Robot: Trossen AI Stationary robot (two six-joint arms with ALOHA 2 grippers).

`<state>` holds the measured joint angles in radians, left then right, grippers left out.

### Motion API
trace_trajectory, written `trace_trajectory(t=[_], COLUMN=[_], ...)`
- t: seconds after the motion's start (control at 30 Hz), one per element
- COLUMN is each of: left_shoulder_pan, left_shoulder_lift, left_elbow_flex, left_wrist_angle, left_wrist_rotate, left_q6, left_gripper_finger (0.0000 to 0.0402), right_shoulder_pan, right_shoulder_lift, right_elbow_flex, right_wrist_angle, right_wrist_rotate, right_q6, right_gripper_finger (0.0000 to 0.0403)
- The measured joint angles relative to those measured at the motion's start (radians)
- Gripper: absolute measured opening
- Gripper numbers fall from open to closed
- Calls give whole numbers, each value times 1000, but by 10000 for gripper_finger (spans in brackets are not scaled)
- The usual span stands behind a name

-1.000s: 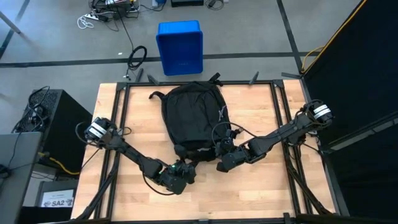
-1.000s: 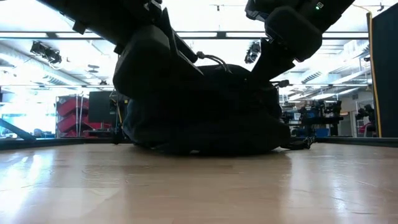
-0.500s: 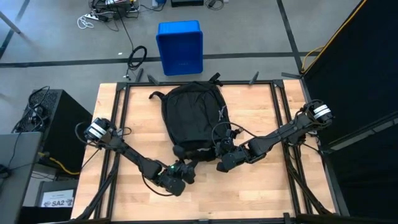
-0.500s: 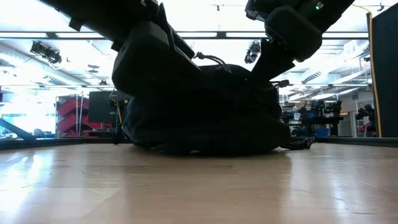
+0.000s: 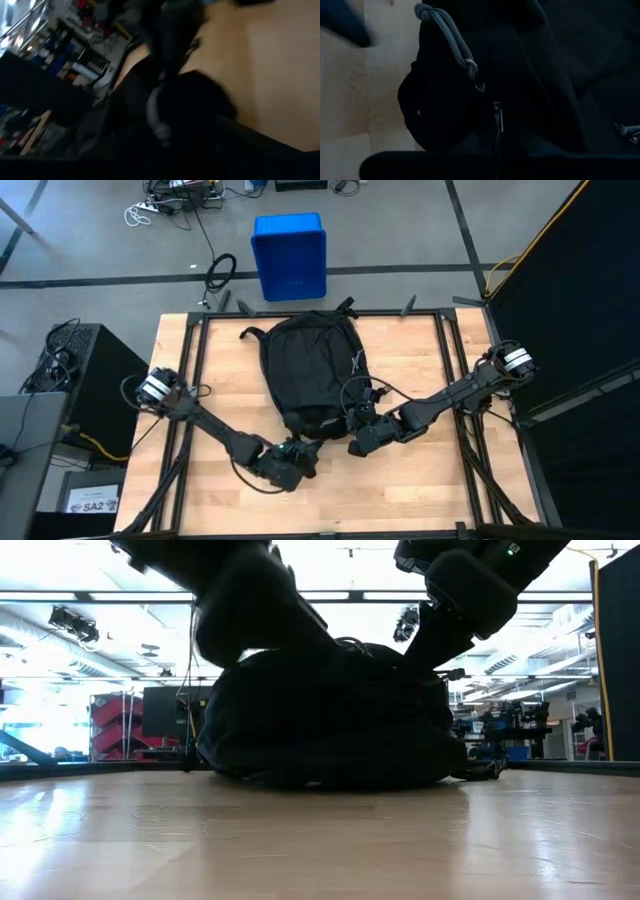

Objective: Unpack backpack
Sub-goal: Open the black backpack

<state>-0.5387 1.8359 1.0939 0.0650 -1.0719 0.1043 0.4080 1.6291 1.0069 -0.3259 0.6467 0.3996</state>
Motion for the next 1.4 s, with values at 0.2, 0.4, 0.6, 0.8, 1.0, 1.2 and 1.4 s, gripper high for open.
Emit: trace_trajectory(t=[0.2, 0.4, 0.6, 0.8, 1.0, 1.2, 1.4], left_shoulder_pan=[48, 45, 41, 30, -13, -90, -107], left_shoulder_lift=[0, 0, 0, 0, -47, -121, -128], left_elbow_flex=[0, 0, 0, 7, 34, 34, 32], left_wrist_angle=[-42, -45, -44, -40, -192, -388, -830], left_wrist_rotate=[16, 22, 76, 79, 83, 83, 84], left_q6=[-56, -59, -58, -14, -56, -209, -629], left_gripper_finger=[194, 135, 38, 4, 1, 1, 0], right_shoulder_pan=[0, 0, -4, -6, -6, 1, 32], right_shoulder_lift=[0, 0, 0, 0, 0, -1, -2], right_elbow_flex=[0, 0, 0, 0, 1, 2, 2], right_wrist_angle=[0, 1, 0, -11, -96, -173, -212], right_wrist_rotate=[-3, -3, -7, -7, -8, -17, -20], right_q6=[-5, -5, -7, -9, 31, 120, 158], right_gripper_finger=[0, 0, 0, 0, 0, 0, 0])
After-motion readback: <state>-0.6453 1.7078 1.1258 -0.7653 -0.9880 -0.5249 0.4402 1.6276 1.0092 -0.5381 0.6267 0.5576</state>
